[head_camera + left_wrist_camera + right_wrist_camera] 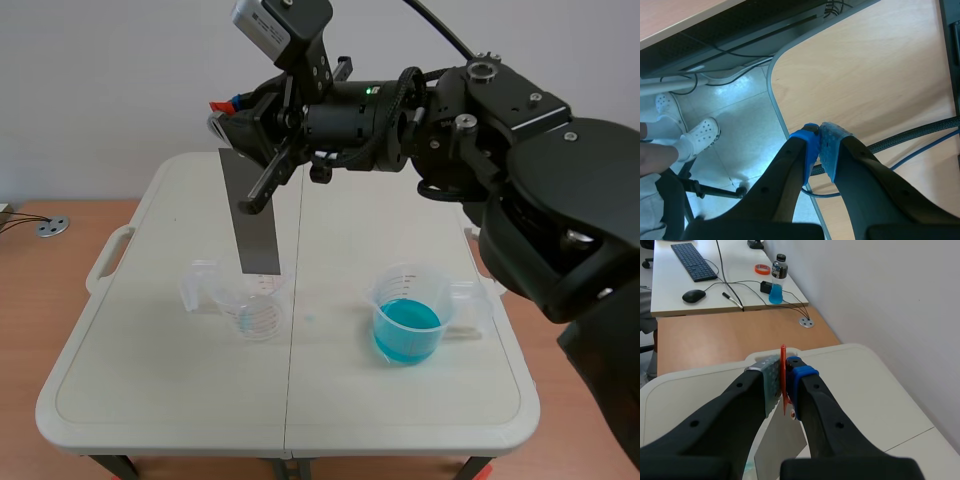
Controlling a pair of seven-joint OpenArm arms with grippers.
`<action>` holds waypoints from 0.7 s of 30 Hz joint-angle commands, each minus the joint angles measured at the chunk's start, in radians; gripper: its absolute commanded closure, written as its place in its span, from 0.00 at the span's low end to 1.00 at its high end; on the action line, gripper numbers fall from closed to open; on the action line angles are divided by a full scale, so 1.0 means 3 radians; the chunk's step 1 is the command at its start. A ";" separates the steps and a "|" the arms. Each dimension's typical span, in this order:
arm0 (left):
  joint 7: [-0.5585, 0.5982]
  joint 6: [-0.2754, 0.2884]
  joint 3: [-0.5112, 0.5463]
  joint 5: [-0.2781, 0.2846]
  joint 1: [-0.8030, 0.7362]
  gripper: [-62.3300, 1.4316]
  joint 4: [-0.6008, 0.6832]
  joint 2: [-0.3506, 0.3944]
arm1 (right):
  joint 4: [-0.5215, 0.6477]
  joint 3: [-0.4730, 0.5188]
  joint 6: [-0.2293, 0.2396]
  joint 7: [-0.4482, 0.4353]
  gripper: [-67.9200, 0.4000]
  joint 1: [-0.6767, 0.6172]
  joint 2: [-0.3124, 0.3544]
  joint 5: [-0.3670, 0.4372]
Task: Hold the metal plate by the orange handle, dip it into the blue solution, take it out and point at it, then put the plate back in the beaker on the left.
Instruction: 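Put the plate into the left beaker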
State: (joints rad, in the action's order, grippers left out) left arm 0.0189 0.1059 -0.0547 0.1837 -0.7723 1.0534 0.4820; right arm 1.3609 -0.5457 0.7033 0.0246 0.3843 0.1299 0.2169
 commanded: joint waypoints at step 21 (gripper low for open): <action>0.0123 0.0006 -0.0004 0.0020 -0.0019 0.95 0.0025 0.0057 | -0.0365 -0.0170 -0.0009 -0.0158 0.98 0.0093 -0.0029 0.0039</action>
State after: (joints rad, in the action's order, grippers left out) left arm 0.0494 0.1059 -0.0547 0.1837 -0.7700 1.0534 0.4931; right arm 1.2465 -0.5980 0.7033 -0.0010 0.3843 0.1249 0.2169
